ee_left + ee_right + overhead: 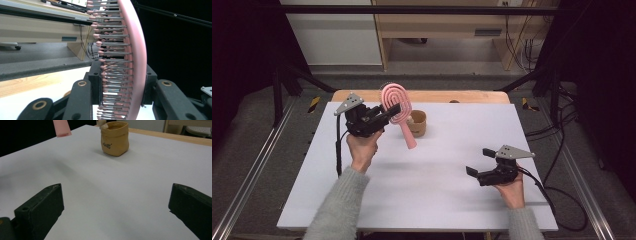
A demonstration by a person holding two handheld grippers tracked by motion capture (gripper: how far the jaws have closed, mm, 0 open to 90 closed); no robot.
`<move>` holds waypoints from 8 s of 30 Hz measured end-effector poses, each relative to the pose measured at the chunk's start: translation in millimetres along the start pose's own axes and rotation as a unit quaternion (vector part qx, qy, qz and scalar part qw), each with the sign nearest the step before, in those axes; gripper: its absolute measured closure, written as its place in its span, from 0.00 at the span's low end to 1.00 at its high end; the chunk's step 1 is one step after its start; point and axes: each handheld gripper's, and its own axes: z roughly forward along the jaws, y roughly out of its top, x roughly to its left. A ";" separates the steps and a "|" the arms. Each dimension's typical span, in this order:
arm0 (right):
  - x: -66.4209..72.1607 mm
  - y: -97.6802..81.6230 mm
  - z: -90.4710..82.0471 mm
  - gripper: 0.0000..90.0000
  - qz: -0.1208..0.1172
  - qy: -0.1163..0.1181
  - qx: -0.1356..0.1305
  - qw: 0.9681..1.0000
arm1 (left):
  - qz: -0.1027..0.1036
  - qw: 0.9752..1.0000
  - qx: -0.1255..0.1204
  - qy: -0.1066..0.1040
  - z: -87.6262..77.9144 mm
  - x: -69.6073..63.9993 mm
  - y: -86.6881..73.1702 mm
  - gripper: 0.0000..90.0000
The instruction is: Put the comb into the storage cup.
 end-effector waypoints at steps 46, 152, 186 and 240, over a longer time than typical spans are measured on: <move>-2.9 -3.8 -3.9 0.00 0.007 -0.002 -0.003 1.000 | 0.019 0.999 0.008 0.027 60.9 8.5 31.3 0.70; -3.8 -7.3 -0.8 0.00 0.005 -0.003 0.009 1.000 | -0.011 0.996 0.041 0.074 124.9 60.7 -20.0 0.70; -3.9 -7.3 -0.6 0.00 0.005 -0.003 0.008 1.000 | -0.021 0.995 0.040 0.092 111.4 76.9 -33.3 0.68; -3.8 -6.9 -0.4 0.00 0.007 -0.005 0.007 1.000 | -0.019 0.990 0.058 0.125 83.0 91.5 -33.9 0.45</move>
